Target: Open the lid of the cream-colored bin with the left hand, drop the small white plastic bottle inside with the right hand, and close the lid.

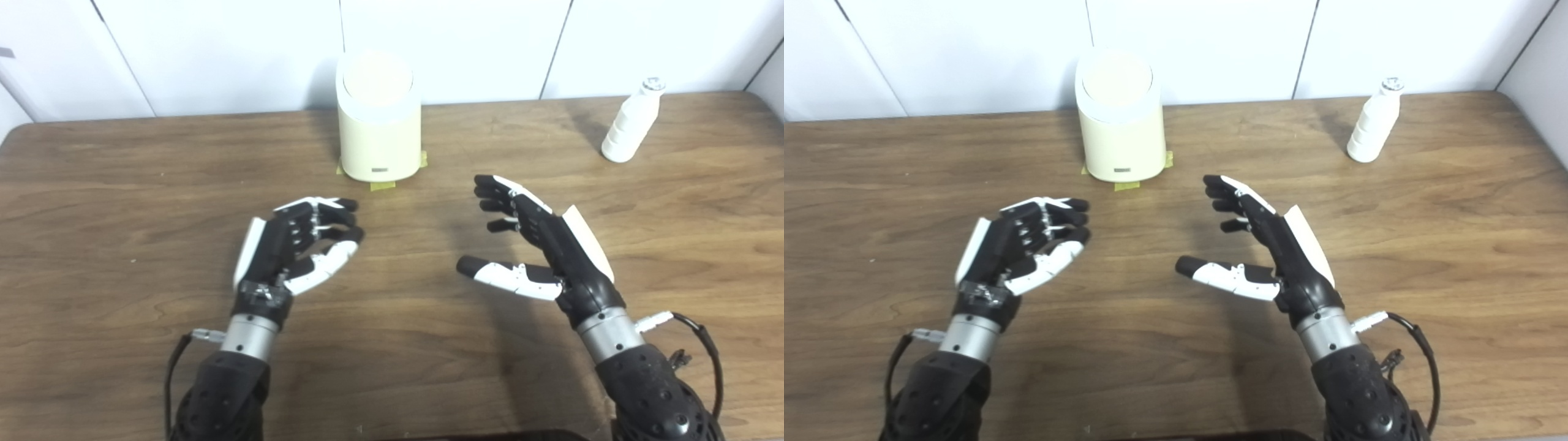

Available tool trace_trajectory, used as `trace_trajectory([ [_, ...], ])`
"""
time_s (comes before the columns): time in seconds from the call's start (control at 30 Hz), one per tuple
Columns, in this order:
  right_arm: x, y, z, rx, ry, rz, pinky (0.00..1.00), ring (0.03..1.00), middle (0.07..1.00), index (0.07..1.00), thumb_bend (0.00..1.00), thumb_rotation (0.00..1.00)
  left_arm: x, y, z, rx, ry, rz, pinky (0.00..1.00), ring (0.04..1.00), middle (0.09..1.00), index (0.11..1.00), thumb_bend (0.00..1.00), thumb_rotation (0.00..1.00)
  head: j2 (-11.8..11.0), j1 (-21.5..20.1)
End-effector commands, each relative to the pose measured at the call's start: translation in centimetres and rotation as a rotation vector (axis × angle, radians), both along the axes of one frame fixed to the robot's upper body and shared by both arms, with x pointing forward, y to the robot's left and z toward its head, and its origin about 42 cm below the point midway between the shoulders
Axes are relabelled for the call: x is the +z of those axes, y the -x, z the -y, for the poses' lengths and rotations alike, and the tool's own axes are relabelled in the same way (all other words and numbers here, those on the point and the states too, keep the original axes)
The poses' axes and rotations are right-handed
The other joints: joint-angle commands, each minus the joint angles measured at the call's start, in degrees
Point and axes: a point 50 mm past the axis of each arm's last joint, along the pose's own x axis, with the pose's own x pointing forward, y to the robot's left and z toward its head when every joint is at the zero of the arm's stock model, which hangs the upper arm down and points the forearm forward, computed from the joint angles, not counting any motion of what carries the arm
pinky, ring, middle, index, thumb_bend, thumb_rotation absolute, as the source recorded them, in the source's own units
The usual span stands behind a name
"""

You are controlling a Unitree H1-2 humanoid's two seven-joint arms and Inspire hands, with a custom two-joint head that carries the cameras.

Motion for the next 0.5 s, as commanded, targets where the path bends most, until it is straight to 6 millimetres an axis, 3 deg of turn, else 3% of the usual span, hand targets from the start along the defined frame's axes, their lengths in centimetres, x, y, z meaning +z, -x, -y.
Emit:
trace_trajectory([
  [0.0,0.7,-0.3,0.3,-0.016,-0.017,0.040,0.78,0.864,0.897,0.906,0.55,0.78,-2.4,3.6,-1.5,0.082,0.056,-0.109,0.83,0.852,0.875,0.889,0.46,0.41,0.01,0.05],
  [0.07,0.5,-0.4,0.4,-0.023,-0.029,0.029,0.78,0.869,0.905,0.911,0.55,0.81,-2.4,3.9,-2.5,0.101,0.051,-0.117,0.85,0.867,0.891,0.909,0.46,0.46,-0.12,0.15],
  [0.13,0.3,-0.5,0.6,-0.026,-0.046,0.026,0.75,0.851,0.913,0.913,0.54,0.89,-2.5,4.1,-3.2,0.110,0.049,-0.119,0.91,0.901,0.929,0.962,0.48,0.58,-0.19,0.22],
  [0.23,0.2,-0.4,0.9,-0.029,-0.053,0.021,0.75,0.864,0.932,0.929,0.53,0.98,-2.8,4.4,-4.3,0.137,0.058,-0.114,0.94,0.929,0.954,0.993,0.52,0.67,-0.40,0.33],
  [0.47,-0.2,-0.6,1.7,-0.049,-0.137,-0.003,0.82,0.926,0.942,0.950,0.60,1.00,-2.9,4.9,-5.6,0.166,0.071,-0.117,0.97,0.959,0.986,1.000,0.54,0.73,-0.61,0.35],
])
